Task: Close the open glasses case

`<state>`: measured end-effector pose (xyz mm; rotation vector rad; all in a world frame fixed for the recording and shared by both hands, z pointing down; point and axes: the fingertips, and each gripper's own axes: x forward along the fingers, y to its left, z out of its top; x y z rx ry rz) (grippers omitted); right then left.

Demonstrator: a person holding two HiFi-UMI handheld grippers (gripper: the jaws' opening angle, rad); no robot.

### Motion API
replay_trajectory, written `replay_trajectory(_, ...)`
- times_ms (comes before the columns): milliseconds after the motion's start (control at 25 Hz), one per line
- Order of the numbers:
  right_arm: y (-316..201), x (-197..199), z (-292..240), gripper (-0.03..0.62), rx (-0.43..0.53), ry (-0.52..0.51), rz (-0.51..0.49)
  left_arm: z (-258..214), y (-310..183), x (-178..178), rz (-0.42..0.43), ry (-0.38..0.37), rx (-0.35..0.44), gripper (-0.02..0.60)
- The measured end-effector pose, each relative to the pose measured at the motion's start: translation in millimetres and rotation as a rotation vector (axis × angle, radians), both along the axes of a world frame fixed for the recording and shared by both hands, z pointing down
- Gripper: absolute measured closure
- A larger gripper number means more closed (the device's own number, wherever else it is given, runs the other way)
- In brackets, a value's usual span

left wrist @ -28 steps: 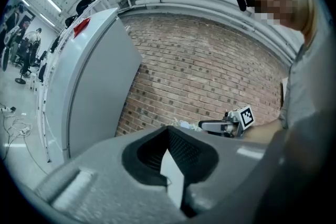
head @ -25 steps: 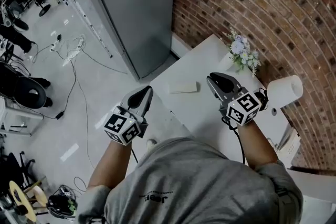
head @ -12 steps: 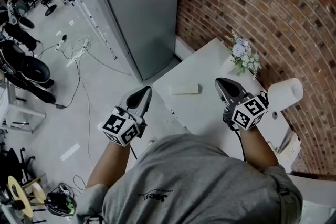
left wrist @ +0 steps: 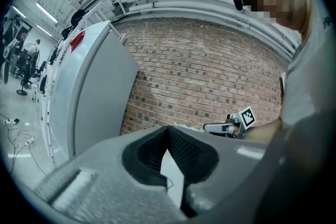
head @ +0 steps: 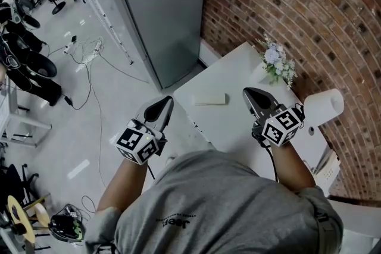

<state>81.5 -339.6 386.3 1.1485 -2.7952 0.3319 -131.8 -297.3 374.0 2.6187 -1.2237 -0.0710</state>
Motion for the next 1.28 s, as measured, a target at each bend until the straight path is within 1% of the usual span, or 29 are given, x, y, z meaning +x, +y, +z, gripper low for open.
replay_trajectory(440,3.1,-4.4,-1.2,0.586,0.026,0.034,-0.021,2.0,4.2,-2.0,-0.006,0.004,-0.002,0.584)
replay_trajectory(1280,2.4,-2.6,-1.3,0.586,0.036,0.046,-0.016,1.1,4.8,-2.4,-0.008,0.009,0.000,0.584)
